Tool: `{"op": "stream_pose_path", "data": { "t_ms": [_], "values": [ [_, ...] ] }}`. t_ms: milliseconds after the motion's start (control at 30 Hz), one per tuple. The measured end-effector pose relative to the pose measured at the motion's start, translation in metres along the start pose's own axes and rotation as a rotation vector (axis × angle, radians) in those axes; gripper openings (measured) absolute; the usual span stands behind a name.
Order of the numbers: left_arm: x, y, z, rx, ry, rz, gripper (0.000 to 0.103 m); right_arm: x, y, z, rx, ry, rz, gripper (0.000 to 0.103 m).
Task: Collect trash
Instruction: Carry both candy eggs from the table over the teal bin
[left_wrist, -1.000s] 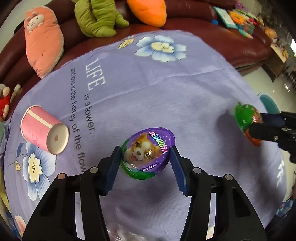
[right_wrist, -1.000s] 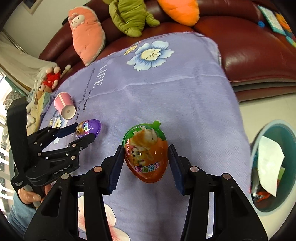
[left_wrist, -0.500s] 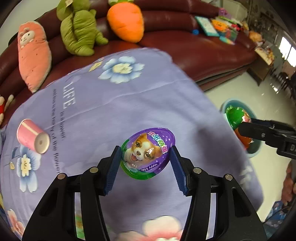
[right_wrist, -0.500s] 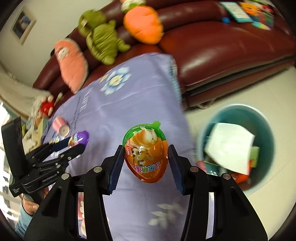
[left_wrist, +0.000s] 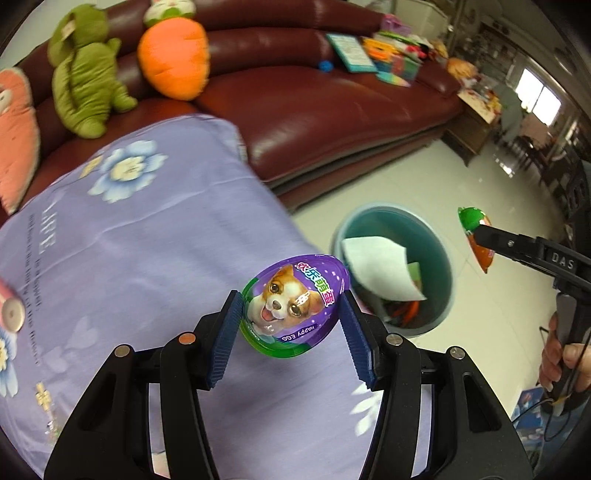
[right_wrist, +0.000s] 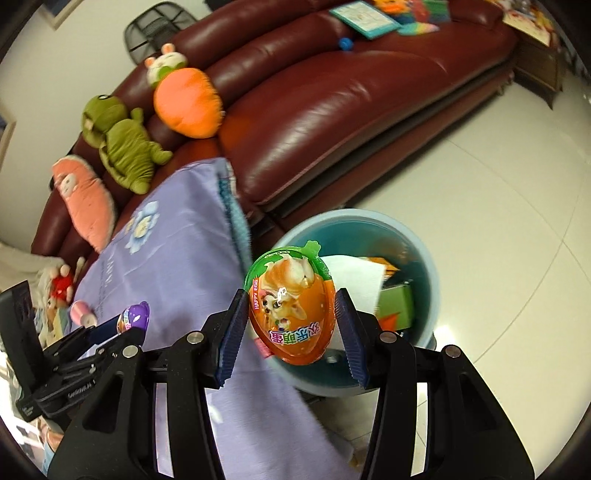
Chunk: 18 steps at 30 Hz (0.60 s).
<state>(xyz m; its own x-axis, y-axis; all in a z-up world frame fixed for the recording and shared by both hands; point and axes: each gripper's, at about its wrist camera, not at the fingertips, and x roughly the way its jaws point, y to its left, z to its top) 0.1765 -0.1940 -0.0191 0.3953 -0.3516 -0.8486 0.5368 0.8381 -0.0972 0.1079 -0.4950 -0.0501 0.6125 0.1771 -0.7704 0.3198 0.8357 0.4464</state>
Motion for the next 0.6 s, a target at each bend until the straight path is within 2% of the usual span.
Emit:
{"op": "stream_pose_path", "data": {
  "t_ms": [133,333,400,600],
  "values": [
    [0.025,-0.025,0.009,0.026,0.034,-0.014,0.055,0.022,-0.011,0.001,0.01,0.039,-0.009,0.046],
    [0.055,-0.04,0.014,0.044,0.079,-0.021,0.055,0.051,-0.013,0.007,0.001,0.065,-0.002,0.048],
    [0.061,-0.041,0.015,0.045,0.089,-0.021,0.055,0.062,-0.014,0.007,-0.003,0.084,0.003,0.054],
    [0.081,-0.043,0.019,0.043,0.117,-0.021,0.055,0.074,-0.028,0.006,0.03,0.105,0.004,0.06]
  ]
}}
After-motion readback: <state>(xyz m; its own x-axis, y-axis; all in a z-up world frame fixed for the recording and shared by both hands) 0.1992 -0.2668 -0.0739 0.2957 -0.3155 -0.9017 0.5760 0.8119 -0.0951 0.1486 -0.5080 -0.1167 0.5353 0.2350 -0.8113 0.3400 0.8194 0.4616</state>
